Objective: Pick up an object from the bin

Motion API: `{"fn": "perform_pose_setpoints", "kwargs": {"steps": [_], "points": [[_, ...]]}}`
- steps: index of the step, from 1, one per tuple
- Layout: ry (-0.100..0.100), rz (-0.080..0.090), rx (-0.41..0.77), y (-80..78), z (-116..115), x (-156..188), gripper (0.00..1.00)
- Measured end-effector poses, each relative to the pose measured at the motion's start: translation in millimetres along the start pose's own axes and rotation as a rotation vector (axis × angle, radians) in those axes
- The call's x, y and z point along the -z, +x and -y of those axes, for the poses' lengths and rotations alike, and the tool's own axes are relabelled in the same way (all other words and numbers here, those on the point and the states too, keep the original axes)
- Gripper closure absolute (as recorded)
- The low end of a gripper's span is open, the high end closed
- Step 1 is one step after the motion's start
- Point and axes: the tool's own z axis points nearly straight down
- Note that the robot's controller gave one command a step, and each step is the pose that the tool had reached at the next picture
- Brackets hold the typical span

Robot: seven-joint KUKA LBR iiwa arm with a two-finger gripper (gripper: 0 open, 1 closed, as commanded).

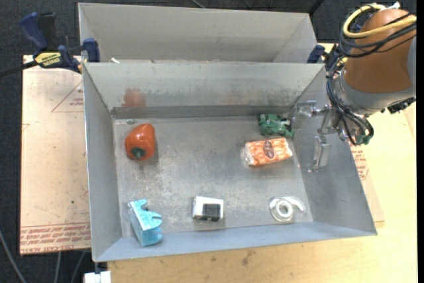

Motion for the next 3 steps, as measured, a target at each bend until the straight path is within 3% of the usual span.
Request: {"fn": "perform_pose_setpoints", "kwargs": {"steps": [1, 2, 3], "points": [[0.001, 0.007, 0.003, -1.1, -1, 5, 0.0], [0.004, 0.017, 0.026, -20.1, -7, -34, 0.0], [-0.001, 0.005, -0.069, -13.1, -10, -74, 0.0]]}}
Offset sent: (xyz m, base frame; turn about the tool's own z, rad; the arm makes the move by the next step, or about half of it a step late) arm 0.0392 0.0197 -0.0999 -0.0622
